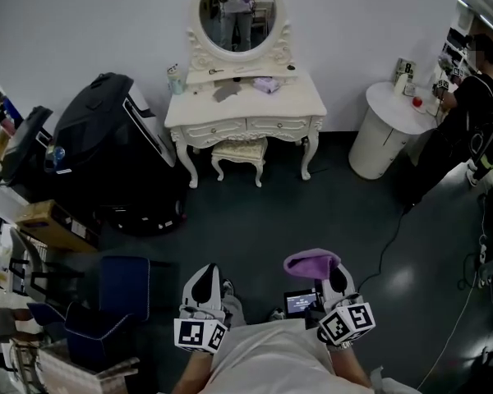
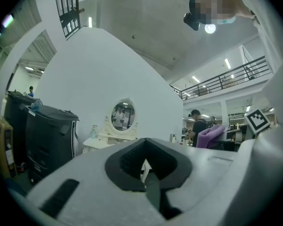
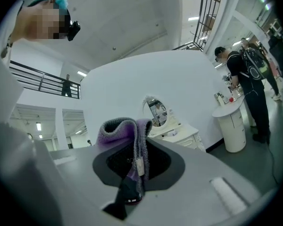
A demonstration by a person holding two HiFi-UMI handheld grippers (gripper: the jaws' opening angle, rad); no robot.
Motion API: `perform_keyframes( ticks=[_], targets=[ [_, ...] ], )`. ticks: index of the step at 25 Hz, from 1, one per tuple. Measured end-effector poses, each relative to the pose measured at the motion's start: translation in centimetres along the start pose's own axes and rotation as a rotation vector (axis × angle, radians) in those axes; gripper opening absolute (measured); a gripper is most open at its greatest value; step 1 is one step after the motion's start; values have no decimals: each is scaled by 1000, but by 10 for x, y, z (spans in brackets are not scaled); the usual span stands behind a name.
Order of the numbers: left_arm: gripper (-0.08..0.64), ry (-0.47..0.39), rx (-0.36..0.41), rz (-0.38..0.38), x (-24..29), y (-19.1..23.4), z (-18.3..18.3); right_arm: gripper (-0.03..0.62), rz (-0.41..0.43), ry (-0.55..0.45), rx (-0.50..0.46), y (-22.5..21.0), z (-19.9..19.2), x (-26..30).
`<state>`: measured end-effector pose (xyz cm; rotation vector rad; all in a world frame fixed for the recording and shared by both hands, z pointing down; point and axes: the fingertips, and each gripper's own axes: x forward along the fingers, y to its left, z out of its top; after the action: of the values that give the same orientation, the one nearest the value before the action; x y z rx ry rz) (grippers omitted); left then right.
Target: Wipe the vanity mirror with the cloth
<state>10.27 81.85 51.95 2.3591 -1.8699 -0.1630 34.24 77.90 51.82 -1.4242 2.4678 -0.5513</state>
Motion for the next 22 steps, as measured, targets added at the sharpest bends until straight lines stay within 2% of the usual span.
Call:
perform_keyframes(
  ticks=[5, 9, 17, 22],
  targets=[
    [0, 26, -12, -49, 34, 19, -2, 51, -30, 3, 0, -1, -2, 37],
    [0, 28, -39, -46, 63, 63, 4, 52, -63, 11, -6, 5, -6, 79],
    [0, 20, -38, -111, 131, 149, 29, 51, -132, -11, -12, 31, -7, 179],
    [0, 18, -46, -154, 154, 191, 39, 52, -144, -36, -31, 58, -10, 228]
  ],
)
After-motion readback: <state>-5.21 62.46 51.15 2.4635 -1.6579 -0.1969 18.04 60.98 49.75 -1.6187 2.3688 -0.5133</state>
